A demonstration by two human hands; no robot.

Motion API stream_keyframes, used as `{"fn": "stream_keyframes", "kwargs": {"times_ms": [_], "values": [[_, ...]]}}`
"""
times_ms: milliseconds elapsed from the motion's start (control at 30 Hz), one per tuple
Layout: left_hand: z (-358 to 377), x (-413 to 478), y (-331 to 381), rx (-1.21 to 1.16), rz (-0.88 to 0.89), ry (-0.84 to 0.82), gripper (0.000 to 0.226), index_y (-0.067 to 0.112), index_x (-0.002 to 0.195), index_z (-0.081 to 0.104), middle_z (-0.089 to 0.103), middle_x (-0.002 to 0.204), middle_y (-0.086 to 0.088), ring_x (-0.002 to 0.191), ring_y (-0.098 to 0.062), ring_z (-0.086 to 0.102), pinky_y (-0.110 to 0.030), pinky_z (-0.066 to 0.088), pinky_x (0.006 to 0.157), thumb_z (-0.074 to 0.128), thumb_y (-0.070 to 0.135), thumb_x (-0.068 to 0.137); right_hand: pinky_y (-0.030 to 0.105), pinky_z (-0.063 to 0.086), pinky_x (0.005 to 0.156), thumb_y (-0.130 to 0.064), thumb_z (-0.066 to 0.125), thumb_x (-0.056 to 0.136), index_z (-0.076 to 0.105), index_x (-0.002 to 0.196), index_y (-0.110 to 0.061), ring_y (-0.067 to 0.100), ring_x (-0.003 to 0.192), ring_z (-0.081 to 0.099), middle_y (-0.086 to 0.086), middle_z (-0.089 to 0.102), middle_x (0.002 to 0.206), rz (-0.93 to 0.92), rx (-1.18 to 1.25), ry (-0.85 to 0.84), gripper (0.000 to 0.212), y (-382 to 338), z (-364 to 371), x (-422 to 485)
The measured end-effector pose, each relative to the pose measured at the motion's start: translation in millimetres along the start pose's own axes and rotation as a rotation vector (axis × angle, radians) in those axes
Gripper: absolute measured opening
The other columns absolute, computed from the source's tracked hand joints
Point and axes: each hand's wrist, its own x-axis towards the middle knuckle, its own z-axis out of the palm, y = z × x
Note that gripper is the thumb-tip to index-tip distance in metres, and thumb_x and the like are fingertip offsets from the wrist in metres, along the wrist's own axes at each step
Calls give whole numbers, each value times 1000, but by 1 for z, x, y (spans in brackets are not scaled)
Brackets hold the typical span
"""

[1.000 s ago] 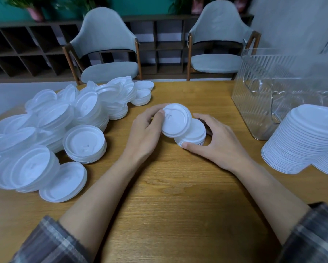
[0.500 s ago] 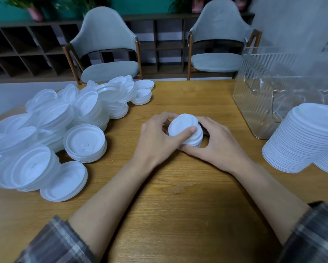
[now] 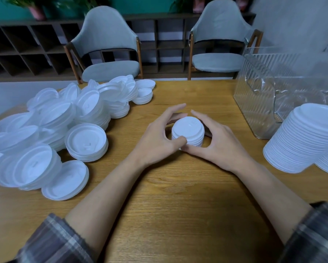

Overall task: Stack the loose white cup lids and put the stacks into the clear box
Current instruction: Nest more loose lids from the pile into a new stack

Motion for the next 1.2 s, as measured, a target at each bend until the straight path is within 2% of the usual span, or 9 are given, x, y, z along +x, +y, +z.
{"fn": "stream_keyframes", "kwargs": {"times_ms": [133,267,467,600,733,900,1033,1200], "values": [[8,0,-2,-38,3,37,75,35,149,49,66,137,11,134,2,55,-39,41,119,84,28,83,44,45,113,-67,81,72,40,158,-35,7,137,50,-16,54,149,11,-15,5,101,2,0,0],[11,2,-6,-62,7,117,79,32,147,53,68,126,3,124,-7,64,-40,49,113,92,29,79,42,43,116,-68,82,71,37,160,-34,8,142,45,-13,50,155,26,-27,8,105,-2,-1,-1],[8,3,-7,-93,14,107,80,27,147,54,70,125,5,123,-5,65,-35,48,114,92,18,78,34,41,114,-64,83,73,35,161,-33,5,139,46,-14,52,152,23,-47,-9,105,-5,-2,-2],[9,3,-7,-69,25,102,79,30,146,55,71,127,7,126,-2,63,-37,47,115,93,21,77,25,36,107,-63,82,74,32,163,-29,3,137,44,-13,52,151,37,-70,-26,108,-7,-2,-1],[10,3,-12,-61,36,90,78,30,145,56,70,130,6,129,-3,62,-41,46,116,93,26,77,24,37,106,-65,83,70,34,162,-24,3,134,45,-14,53,148,42,-81,-22,112,-6,-2,-2],[3,7,-20,-59,-1,-41,82,26,152,50,64,143,8,136,-4,56,-42,43,119,89,39,81,29,37,113,-61,85,73,30,164,-29,6,141,41,-12,47,155,24,-103,-45,111,-5,0,-1],[4,5,-23,-28,15,-62,77,27,153,49,62,145,12,137,-6,55,-44,44,118,84,41,86,3,30,97,-52,86,77,40,159,-27,-2,126,46,-13,55,143,-19,-102,-14,97,-5,3,-2],[8,-3,-12,85,41,64,68,30,148,54,62,141,15,133,0,55,-36,46,114,77,50,88,0,30,95,-48,89,75,50,153,-26,4,122,54,-10,60,134,-22,-102,60,89,-12,7,-10]]}}
